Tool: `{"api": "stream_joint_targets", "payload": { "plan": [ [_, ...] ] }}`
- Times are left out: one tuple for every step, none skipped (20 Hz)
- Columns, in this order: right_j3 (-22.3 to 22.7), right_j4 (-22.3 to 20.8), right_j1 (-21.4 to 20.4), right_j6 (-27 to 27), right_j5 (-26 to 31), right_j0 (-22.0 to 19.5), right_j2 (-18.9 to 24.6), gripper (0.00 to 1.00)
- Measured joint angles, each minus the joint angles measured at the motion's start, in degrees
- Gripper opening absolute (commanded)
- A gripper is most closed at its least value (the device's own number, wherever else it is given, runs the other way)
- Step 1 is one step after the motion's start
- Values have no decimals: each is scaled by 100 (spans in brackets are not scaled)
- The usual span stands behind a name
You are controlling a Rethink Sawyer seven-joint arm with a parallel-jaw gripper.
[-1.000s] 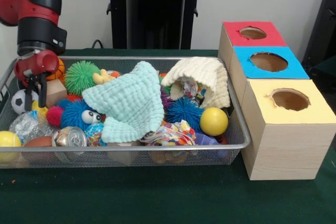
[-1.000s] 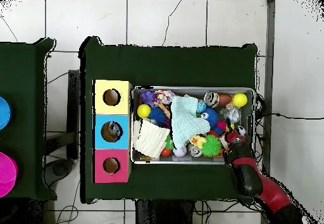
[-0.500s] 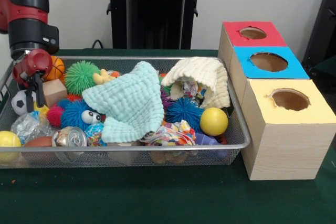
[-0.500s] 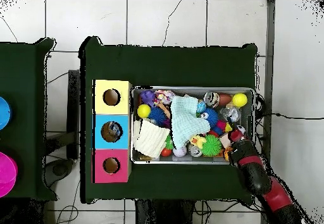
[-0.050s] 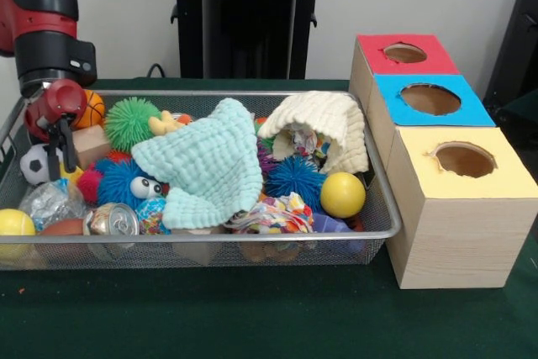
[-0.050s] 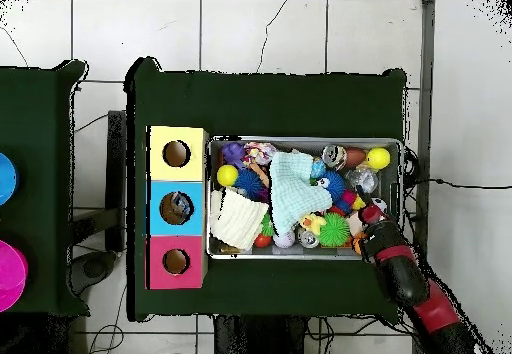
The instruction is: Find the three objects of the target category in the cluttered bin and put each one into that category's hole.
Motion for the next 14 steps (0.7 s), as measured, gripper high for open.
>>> {"api": "stream_joint_targets", "payload": {
  "plan": [
    [-6, 11, -3, 0, 23, 7, -1, 100],
    [-12, 34, -24, 0, 38, 37, -13, 100],
    [-14, 49, -48, 0, 37, 67, -31, 100],
    [-15, 76, -99, 0, 38, 128, -70, 100],
    [-14, 95, -157, 0, 41, 199, -117, 100],
    [-16, 123, -233, 0, 38, 298, -191, 100],
    [-26, 153, -319, 0, 36, 420, -282, 100],
    [-34, 176, -378, 0, 35, 506, -341, 100],
    [-42, 214, -471, 0, 35, 639, -431, 100],
    [-46, 236, -518, 0, 36, 705, -476, 100],
    [-51, 268, -577, 0, 36, 792, -533, 100],
    [-68, 318, -655, 0, 34, 918, -607, 100],
    [-80, 336, -689, 0, 36, 976, -639, 100],
    [-101, 375, -762, 0, 37, 1102, -713, 100]
  ]
}}
